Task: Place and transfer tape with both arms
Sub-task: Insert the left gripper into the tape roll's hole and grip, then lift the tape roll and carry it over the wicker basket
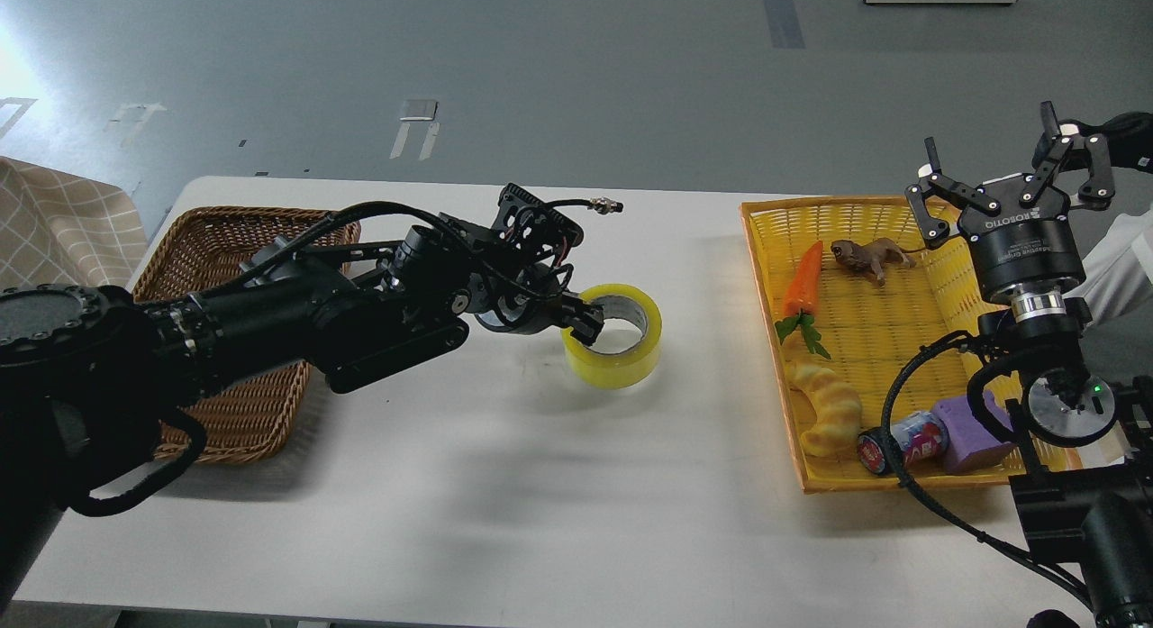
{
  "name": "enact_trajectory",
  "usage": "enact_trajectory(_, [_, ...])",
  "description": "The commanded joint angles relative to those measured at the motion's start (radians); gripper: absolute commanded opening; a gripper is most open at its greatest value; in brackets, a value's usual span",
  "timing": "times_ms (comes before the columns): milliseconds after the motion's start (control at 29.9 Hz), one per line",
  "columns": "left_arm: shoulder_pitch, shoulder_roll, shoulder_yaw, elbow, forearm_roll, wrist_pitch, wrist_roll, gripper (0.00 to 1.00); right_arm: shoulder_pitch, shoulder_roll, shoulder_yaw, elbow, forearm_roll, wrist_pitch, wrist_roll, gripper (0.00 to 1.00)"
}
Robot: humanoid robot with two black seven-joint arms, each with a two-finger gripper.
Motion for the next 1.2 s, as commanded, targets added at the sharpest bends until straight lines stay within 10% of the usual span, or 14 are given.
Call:
enact_trajectory(0, [-0.033,0.016,0.001,0.000,-0.010,0.001,-0.008,0.00,0.000,0.003,0.000,0.001,0.000,0.000,0.000,1.00])
enact_trajectory(1171, [-0.152,0.563,0.102,0.009,-0.040,0.001,-0.209,0.00,0.005,0.023,-0.017,-0.004,0.000,0.000,-0.006,1.00])
